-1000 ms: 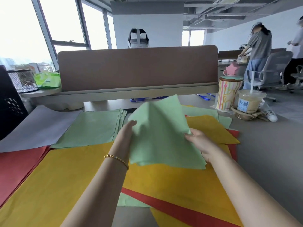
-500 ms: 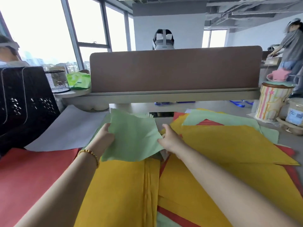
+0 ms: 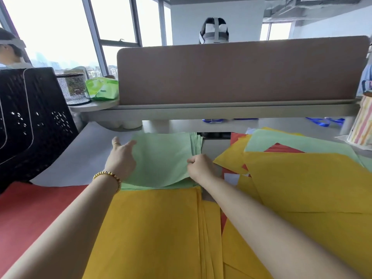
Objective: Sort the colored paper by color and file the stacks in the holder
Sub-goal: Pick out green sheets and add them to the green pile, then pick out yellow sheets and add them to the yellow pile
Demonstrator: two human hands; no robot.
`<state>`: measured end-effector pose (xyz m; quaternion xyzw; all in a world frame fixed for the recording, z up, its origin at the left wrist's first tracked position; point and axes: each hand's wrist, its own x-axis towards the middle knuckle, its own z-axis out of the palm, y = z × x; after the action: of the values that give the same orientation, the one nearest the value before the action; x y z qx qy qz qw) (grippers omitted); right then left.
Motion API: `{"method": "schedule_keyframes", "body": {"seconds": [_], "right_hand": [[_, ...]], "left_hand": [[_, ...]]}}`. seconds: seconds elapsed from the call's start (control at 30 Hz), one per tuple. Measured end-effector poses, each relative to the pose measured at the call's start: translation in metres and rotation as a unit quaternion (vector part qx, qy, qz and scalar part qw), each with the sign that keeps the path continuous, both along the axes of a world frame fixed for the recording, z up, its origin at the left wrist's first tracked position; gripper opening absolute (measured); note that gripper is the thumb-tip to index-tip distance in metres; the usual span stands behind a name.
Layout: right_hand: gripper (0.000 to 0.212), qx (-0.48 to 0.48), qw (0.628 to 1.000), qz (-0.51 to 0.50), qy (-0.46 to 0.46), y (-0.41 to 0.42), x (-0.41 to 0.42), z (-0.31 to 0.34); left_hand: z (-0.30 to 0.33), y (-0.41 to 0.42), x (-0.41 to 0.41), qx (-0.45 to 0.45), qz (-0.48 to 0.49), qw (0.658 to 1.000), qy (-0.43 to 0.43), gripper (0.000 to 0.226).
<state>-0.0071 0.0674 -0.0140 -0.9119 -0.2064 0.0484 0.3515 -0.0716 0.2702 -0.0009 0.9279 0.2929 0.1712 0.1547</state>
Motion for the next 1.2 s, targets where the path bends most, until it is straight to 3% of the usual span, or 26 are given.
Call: {"method": "schedule_keyframes", "body": {"seconds": [0.1, 0.23, 0.53, 0.6, 0.67, 0.73, 0.8, 0.87, 0.97, 1.0, 1.07, 1.2], "right_hand": [[0.032, -0.146, 0.981, 0.029, -0.121, -0.012, -0.008, 0.001], [0.039, -0.138, 0.974, 0.021, -0.177, -0.043, -0.005, 0.003], [0.027, -0.155, 0.968, -0.052, -0.189, -0.15, -0.018, 0.001], [0.028, -0.176, 0.969, -0.045, -0.167, -0.172, -0.021, -0.001], [0.049, -0.221, 0.971, -0.03, -0.085, -0.19, -0.025, -0.003], [0.076, -0.253, 0.967, -0.013, -0.014, -0.202, -0.03, -0.005], [0.087, -0.262, 0.965, -0.019, 0.007, -0.209, -0.035, -0.006], [0.075, -0.272, 0.961, -0.039, -0.017, -0.21, -0.04, -0.002], [0.016, -0.312, 0.945, -0.032, -0.093, -0.211, -0.048, 0.005], [0.012, -0.326, 0.937, -0.03, -0.12, -0.212, -0.049, 0.006], [0.027, -0.333, 0.931, -0.05, -0.139, -0.219, -0.049, 0.007], [0.021, -0.262, 0.946, -0.094, -0.168, -0.237, -0.037, 0.008]], "left_hand": [[-0.007, -0.002, -0.002, 0.061, -0.023, 0.994, 0.084, 0.059], [-0.007, -0.025, -0.004, 0.18, -0.015, 0.974, 0.139, 0.051], [0.006, -0.17, 0.012, 0.014, -0.184, 0.982, 0.037, 0.051], [0.001, -0.207, 0.011, -0.021, -0.204, 0.978, 0.034, 0.045], [-0.009, -0.233, 0.007, -0.048, -0.207, 0.976, 0.05, 0.042], [-0.016, -0.247, 0.003, -0.022, -0.201, 0.976, 0.085, 0.037], [-0.016, -0.251, 0.001, 0.028, -0.187, 0.975, 0.113, 0.032], [-0.013, -0.253, -0.002, 0.041, -0.171, 0.975, 0.135, 0.035], [-0.013, -0.253, -0.005, 0.019, -0.155, 0.976, 0.15, 0.041], [-0.013, -0.253, -0.006, 0.002, -0.155, 0.976, 0.151, 0.04], [-0.012, -0.252, -0.007, -0.025, -0.163, 0.974, 0.154, 0.039], [-0.008, -0.248, -0.01, -0.025, -0.178, 0.969, 0.167, 0.053]]}}
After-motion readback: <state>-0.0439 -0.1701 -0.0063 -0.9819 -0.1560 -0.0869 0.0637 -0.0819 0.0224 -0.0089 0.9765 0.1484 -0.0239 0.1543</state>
